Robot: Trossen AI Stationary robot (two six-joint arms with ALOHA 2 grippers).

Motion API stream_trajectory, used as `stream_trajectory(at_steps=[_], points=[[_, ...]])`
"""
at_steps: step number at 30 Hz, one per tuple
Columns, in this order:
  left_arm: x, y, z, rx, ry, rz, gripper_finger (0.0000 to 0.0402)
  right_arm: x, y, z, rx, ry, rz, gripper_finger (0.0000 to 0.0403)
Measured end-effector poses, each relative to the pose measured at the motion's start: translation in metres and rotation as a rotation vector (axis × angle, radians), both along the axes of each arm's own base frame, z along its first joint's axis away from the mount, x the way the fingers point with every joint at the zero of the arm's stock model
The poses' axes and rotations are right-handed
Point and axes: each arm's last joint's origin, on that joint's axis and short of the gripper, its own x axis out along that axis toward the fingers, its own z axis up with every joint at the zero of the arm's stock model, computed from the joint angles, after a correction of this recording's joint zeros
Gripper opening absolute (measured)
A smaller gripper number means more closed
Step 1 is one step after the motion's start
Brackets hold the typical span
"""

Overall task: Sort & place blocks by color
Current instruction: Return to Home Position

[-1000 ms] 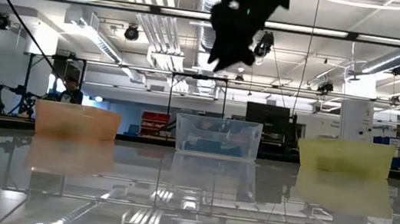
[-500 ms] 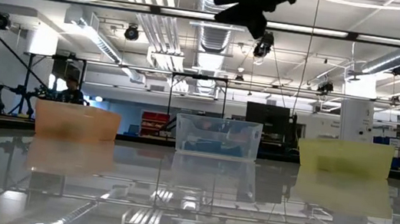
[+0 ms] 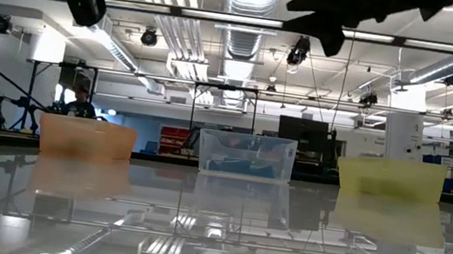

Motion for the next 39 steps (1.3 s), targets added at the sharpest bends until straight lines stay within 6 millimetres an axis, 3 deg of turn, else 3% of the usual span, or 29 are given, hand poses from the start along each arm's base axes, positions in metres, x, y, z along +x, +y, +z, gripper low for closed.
stream_trajectory(at_steps=[8,18,29,39], points=[[-0.009,0.0,-0.021,0.049,-0.009,0.006,0.0035,-0.039,0.003,-0.021,-0.094,-0.14,-0.002,0.0178],[-0.019,-0.001,-0.044,0.065,-0.022,0.013,0.0035,-0.072,0.005,-0.037,-0.128,-0.205,-0.035,0.0178],[-0.031,-0.002,-0.051,0.32,-0.092,0.059,0.0035,-0.096,0.006,-0.036,-0.229,-0.279,-0.047,0.0182],[-0.035,-0.002,-0.064,0.496,-0.079,0.086,0.0035,-0.117,0.006,-0.054,-0.238,-0.298,-0.138,0.0183]])
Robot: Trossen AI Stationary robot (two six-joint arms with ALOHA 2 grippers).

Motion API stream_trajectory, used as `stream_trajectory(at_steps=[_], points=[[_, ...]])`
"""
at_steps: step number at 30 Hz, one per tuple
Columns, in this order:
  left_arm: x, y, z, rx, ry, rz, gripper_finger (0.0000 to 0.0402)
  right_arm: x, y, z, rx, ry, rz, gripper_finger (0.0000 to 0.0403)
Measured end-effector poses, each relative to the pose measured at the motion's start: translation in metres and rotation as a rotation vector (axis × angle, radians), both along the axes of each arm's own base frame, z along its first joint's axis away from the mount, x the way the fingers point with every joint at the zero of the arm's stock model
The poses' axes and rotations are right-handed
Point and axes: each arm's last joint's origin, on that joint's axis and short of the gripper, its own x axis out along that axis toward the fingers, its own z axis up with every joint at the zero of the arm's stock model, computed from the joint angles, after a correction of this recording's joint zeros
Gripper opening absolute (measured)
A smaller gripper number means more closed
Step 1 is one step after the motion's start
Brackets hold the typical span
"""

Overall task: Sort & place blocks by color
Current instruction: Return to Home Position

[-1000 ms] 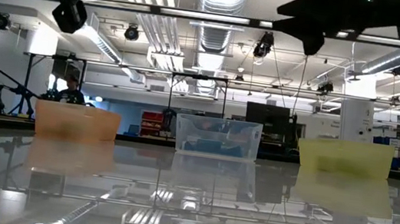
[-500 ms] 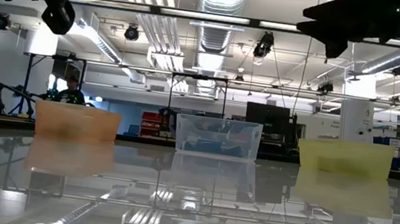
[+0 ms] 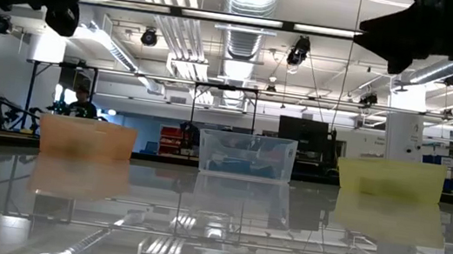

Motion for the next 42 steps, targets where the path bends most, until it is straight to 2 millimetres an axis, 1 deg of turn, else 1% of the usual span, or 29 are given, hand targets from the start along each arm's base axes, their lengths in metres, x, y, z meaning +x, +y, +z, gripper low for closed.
stream_trajectory(at_steps=[3,11,14,23,28,32,35,42], points=[[-0.001,0.0,0.0,0.0,-0.003,0.0,0.0035,-0.008,0.0,-0.003,-0.002,-0.029,-0.013,0.0183],[-0.001,0.0,0.0,0.0,-0.001,-0.001,0.0035,-0.036,0.003,-0.001,-0.012,-0.189,-0.014,0.0182],[-0.001,0.0,0.0,0.003,0.002,-0.001,0.0035,-0.041,0.004,-0.004,-0.015,-0.203,-0.014,0.018],[0.0,0.0,-0.003,-0.003,0.026,-0.002,0.0035,-0.049,0.004,-0.014,-0.001,-0.208,-0.011,0.0185],[0.0,0.0,-0.003,-0.002,0.026,-0.002,0.0035,-0.051,0.005,-0.026,0.002,-0.214,-0.012,0.0181],[0.001,0.0,-0.003,-0.003,0.035,-0.002,0.0035,-0.051,0.004,-0.042,0.022,-0.242,-0.024,0.0181],[0.001,0.0,-0.003,-0.003,0.035,-0.002,0.0035,-0.052,0.003,-0.042,0.028,-0.245,-0.068,0.0183],[0.001,0.0,-0.004,-0.002,0.037,-0.002,0.0035,-0.053,0.003,-0.043,-0.015,-0.23,-0.093,0.0182]])
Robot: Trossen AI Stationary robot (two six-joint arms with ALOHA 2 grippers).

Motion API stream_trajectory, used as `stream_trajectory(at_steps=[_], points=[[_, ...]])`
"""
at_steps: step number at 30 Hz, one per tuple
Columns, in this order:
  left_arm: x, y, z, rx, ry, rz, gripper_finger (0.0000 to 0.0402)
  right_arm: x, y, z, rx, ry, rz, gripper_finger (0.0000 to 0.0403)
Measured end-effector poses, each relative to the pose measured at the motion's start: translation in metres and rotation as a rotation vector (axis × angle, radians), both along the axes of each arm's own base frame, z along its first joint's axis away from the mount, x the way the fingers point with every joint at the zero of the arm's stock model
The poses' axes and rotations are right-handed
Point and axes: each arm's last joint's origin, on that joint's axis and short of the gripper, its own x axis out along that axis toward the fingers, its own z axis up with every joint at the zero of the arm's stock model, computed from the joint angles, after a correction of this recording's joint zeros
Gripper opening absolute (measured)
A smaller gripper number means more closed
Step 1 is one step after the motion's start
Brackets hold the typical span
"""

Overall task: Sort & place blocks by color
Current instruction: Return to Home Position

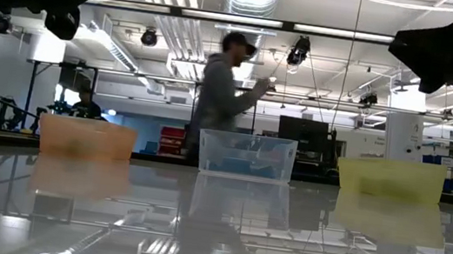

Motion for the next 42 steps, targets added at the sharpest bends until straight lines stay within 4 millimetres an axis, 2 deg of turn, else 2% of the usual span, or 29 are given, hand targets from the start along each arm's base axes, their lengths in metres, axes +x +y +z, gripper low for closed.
stream_trajectory(at_steps=[8,19,42], points=[[0.001,0.0,-0.001,0.138,0.013,0.031,0.0035,-0.001,0.0,-0.002,0.023,0.013,0.005,0.0183],[0.001,0.0,-0.001,0.152,0.019,0.033,0.0035,0.002,-0.002,-0.011,0.183,0.068,-0.019,0.018],[0.001,0.0,-0.001,0.152,0.019,0.033,0.0035,0.004,-0.002,-0.013,0.186,0.094,-0.021,0.0185]])
